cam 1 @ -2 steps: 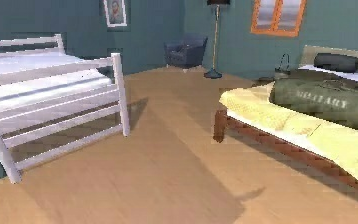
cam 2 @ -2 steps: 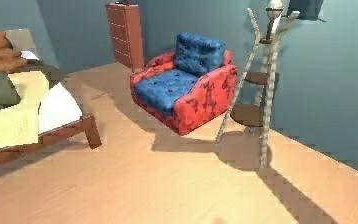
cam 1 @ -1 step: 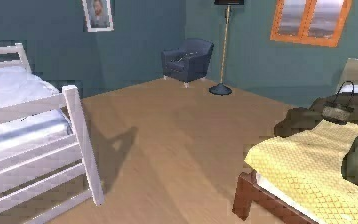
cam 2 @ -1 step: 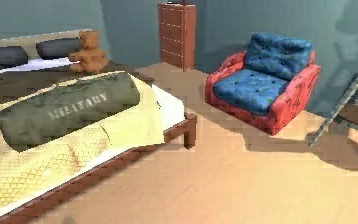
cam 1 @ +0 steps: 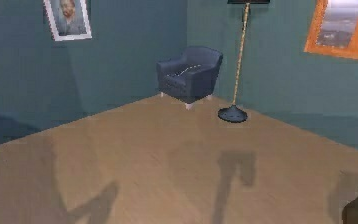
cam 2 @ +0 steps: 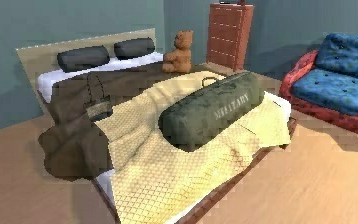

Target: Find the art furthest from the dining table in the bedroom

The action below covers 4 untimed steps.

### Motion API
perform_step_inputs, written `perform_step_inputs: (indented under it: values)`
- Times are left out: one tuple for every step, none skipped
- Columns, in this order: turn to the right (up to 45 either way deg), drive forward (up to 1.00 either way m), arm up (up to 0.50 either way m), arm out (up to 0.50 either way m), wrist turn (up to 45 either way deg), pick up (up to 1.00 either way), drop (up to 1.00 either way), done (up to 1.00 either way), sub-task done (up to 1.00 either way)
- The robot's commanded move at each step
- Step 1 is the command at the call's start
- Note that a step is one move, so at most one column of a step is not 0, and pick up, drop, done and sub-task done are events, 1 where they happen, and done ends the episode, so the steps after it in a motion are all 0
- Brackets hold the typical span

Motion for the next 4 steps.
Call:
perform_step_inputs:
  values:
    - [-3.0, 0.00, 0.00, 0.00, 0.0, 0.00, 0.00, 0.00, 0.00]
    - [0.0, 0.55, 0.00, 0.00, 0.0, 0.00, 0.00, 0.00, 0.00]
    - [-42.0, 0.00, 0.00, 0.00, 0.0, 0.00, 0.00, 0.00, 0.00]
    - [0.0, 1.00, 0.00, 0.00, 0.0, 0.00, 0.00, 0.00, 0.00]
